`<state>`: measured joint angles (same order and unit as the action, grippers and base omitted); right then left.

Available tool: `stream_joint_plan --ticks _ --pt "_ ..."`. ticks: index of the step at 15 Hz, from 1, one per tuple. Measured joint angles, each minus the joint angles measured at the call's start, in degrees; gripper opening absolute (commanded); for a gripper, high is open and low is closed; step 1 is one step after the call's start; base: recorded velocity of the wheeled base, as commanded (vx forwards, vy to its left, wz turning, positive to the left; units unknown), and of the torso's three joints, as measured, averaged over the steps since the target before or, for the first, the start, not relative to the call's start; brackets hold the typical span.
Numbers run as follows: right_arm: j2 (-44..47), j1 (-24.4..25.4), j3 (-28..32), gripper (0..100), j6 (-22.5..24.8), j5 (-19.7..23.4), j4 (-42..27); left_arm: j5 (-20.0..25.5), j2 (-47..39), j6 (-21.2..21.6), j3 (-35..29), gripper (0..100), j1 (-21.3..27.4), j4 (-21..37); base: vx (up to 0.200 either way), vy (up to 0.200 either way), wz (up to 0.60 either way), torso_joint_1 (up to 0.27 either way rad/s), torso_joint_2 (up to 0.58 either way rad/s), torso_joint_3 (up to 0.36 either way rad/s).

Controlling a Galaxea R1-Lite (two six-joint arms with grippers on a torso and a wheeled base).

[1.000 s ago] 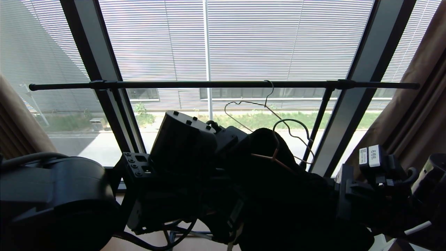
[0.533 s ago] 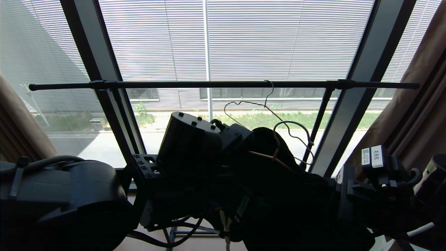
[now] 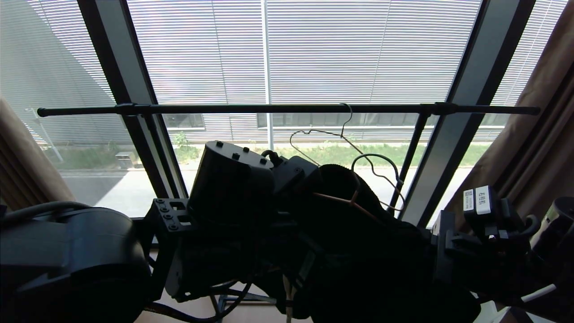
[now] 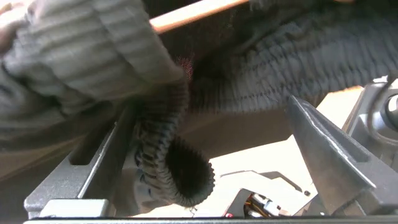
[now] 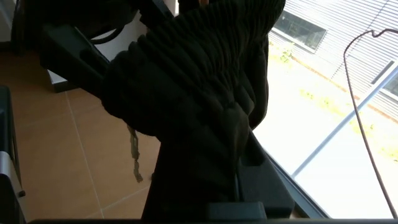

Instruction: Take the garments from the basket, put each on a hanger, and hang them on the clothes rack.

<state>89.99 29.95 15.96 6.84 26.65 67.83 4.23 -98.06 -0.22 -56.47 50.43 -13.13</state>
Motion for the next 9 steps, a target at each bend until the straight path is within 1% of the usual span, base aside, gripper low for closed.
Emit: stream_joint_plan --ticks 1,4,9 --pt "0.0 -0.2 0.0 0 -0.1 0.1 0.0 0.0 1.1 0.0 0.9 100 -0.1 0.0 0.0 0.0 0.0 0.0 0.0 0.0" --pt "0.1 -1.0 0.0 0 -2.8 2.6 0.0 0.1 3.1 -0.1 3.4 100 -0.8 0.0 0.0 0.0 0.0 0.0 0.0 0.0" --pt "0.9 -2.9 0.3 0 -3.6 4.5 0.1 0.4 5.9 0.1 5.5 100 -0.2 0.0 0.0 0.0 0.0 0.0 0.0 0.0"
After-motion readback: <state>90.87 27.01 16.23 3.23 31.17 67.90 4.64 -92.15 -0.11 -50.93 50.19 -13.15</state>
